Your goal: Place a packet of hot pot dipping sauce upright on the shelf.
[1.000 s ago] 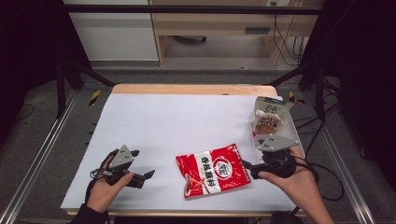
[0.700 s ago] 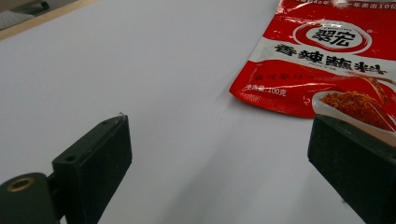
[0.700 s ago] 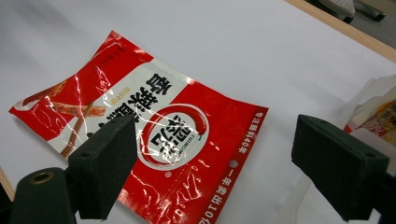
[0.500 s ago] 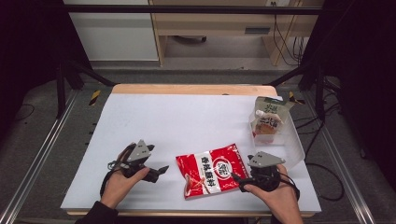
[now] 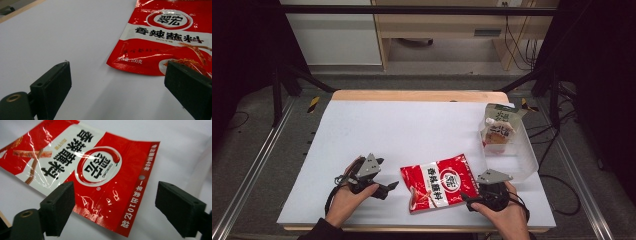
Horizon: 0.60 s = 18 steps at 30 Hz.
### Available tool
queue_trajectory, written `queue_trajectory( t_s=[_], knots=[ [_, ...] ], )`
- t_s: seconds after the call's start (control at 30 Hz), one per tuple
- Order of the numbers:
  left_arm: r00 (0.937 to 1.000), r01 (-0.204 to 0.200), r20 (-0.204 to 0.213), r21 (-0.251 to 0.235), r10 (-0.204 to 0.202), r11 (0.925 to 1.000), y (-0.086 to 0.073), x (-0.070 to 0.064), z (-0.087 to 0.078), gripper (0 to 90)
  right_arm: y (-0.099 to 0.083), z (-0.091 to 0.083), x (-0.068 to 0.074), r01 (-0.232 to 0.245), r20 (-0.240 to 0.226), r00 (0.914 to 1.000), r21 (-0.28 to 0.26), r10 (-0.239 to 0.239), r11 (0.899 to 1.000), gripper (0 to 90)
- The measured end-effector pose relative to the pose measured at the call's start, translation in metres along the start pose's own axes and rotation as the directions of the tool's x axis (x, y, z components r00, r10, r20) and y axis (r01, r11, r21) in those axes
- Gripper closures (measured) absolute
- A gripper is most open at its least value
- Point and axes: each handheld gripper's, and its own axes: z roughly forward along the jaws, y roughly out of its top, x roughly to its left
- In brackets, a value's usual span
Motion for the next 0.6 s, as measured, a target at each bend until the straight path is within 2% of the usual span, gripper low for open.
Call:
queue_trajectory(
  t_s=[0.17,0.37,0.43,0.6],
  knots=[
    [1.0000,0.001,-0.005,-0.001,-0.001,1.0000,-0.001,0.001,-0.003,7.3,-0.001,0.012,-0.003,-0.026,-0.010,0.9996,0.047,0.026,0.999,15.3],
    [1.0000,-0.005,-0.004,0.006,0.005,1.0000,-0.002,0.001,-0.002,7.3,-0.003,0.019,-0.006,-0.046,-0.018,0.9987,0.080,0.047,0.996,15.6],
    [0.9999,-0.014,-0.006,0.010,0.014,0.9999,-0.001,0.000,-0.002,7.3,-0.004,0.019,-0.005,-0.033,-0.017,0.9993,0.081,0.034,0.996,15.7],
    [0.9998,-0.019,0.000,0.016,0.019,0.9997,-0.001,-0.002,-0.001,7.3,-0.004,0.020,-0.005,-0.048,-0.021,0.9985,0.092,0.051,0.995,15.4]
  ],
)
